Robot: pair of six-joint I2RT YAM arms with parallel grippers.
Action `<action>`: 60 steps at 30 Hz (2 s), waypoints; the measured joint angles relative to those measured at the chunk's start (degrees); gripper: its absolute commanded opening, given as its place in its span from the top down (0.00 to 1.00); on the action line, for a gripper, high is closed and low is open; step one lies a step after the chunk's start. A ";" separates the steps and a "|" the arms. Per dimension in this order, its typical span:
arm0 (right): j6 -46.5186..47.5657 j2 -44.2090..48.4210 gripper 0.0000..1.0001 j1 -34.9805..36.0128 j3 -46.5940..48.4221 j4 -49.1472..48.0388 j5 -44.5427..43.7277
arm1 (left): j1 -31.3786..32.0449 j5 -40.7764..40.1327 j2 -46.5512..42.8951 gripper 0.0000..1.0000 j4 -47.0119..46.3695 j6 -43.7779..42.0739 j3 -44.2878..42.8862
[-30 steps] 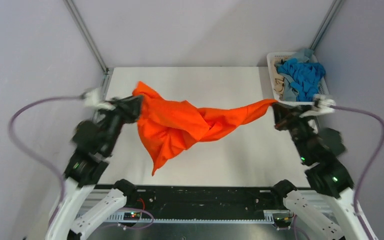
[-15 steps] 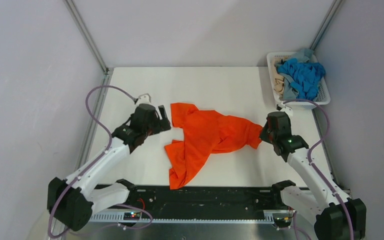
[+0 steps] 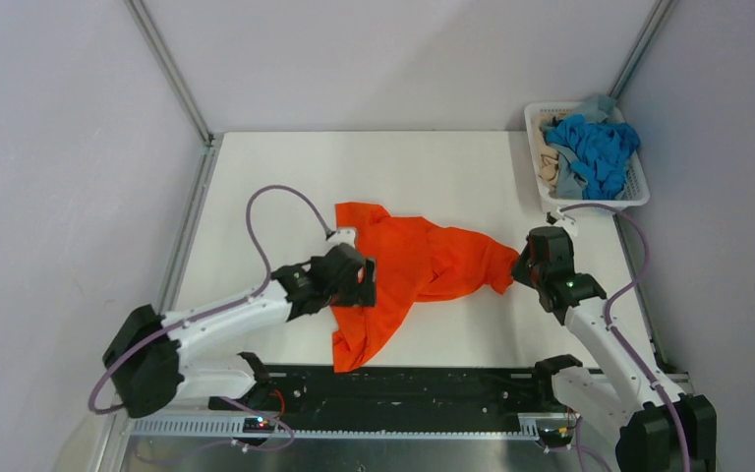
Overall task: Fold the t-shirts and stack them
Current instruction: Flatten out the tshirt
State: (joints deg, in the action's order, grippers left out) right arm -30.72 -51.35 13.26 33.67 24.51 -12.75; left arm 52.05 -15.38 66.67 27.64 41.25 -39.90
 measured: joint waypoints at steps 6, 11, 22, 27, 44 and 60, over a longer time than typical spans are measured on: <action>-0.33 -0.15 0.96 -0.66 -1.38 -0.24 0.20 | -12.76 0.46 14.01 0.02 -2.73 -1.70 -12.92; -0.33 -0.09 0.96 -0.98 -1.97 -0.76 0.44 | -21.00 3.67 27.65 0.02 -4.57 -4.98 -25.77; -0.31 0.24 0.96 -1.51 -2.34 -2.19 1.75 | -24.85 11.32 52.13 0.54 -5.53 -9.70 -45.13; -0.13 0.94 1.00 -1.75 -2.60 -2.45 2.25 | -25.42 12.63 53.96 0.99 -5.14 -9.94 -47.41; 7.78 19.98 1.00 -2.45 22.36 5.11 12.41 | -23.96 0.50 -10.62 1.00 -5.01 -13.88 -36.44; 8.35 21.94 1.00 -4.59 58.03 5.22 37.53 | -22.91 8.02 -38.27 1.00 -4.07 -16.44 -42.29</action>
State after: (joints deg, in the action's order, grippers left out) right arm -22.37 -29.41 8.67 91.70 29.74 24.77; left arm 29.15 -7.35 28.40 23.57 24.82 -82.19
